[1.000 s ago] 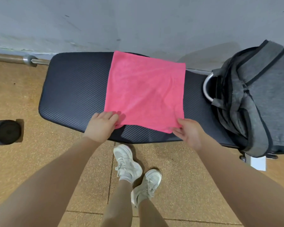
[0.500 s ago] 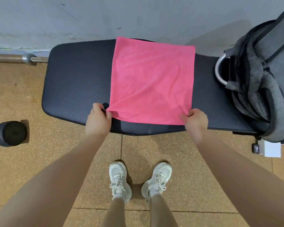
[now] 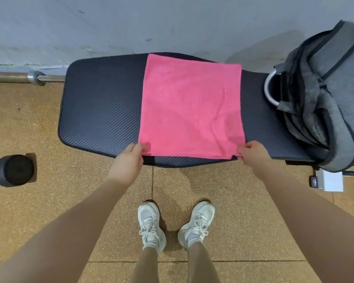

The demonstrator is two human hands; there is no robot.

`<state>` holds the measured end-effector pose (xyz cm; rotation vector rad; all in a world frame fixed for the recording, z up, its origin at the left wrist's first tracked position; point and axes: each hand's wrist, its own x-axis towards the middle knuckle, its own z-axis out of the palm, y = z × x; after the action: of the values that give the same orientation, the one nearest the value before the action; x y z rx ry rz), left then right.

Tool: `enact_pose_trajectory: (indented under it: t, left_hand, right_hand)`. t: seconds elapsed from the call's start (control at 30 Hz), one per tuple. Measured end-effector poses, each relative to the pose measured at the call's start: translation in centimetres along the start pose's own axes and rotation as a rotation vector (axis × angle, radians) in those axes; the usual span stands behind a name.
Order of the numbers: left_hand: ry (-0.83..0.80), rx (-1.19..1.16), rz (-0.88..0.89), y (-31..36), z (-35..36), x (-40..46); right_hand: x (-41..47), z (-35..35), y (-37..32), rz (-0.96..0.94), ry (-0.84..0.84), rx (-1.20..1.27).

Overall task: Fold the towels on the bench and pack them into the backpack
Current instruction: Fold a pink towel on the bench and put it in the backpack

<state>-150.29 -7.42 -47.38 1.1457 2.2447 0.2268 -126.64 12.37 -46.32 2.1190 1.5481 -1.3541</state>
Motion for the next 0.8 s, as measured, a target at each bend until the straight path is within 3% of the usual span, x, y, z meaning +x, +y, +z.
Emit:
enact_pose_trajectory:
  t: [0.1,0.2,0.27,0.33,0.37,0.43,0.57,0.8]
  left_hand:
    - [-0.058,0.173,-0.078,-0.1,0.6,-0.3]
    - [0.083,0.162,-0.191,-0.4,0.7,-0.7]
    - [0.209,0.195,-0.067,-0.6,1.0,-0.6]
    - [0.185,0.240,0.198,0.0,1.9,0.5]
    - [0.134,0.259,0.324,0.6,2.5,1.4]
    - [0.060,0.328,0.473,1.4,3.9,3.1]
    - [-0.006,0.478,0.452,0.0,5.1,4.7]
    - [-0.078,0.476,0.451,0.0,3.6,4.5]
  right_hand:
    - [-0.1,0.0,0.6,-0.035,0.040,-0.159]
    - [-0.9,1.1,1.0,-0.160,0.254,-0.396]
    - [-1.8,2.8,1.1,-0.506,0.338,-0.528]
    - [-2.2,5.4,0.8,-0.846,0.203,-0.643]
    - [-2.2,6.9,0.7,-0.924,0.099,-0.732]
    - [-1.4,9.8,0.9,-0.957,-0.025,-0.866]
    - [0.1,10.5,2.7,-1.001,0.085,-0.868]
    - [0.4,4.4,5.4,-0.931,0.190,-0.904]
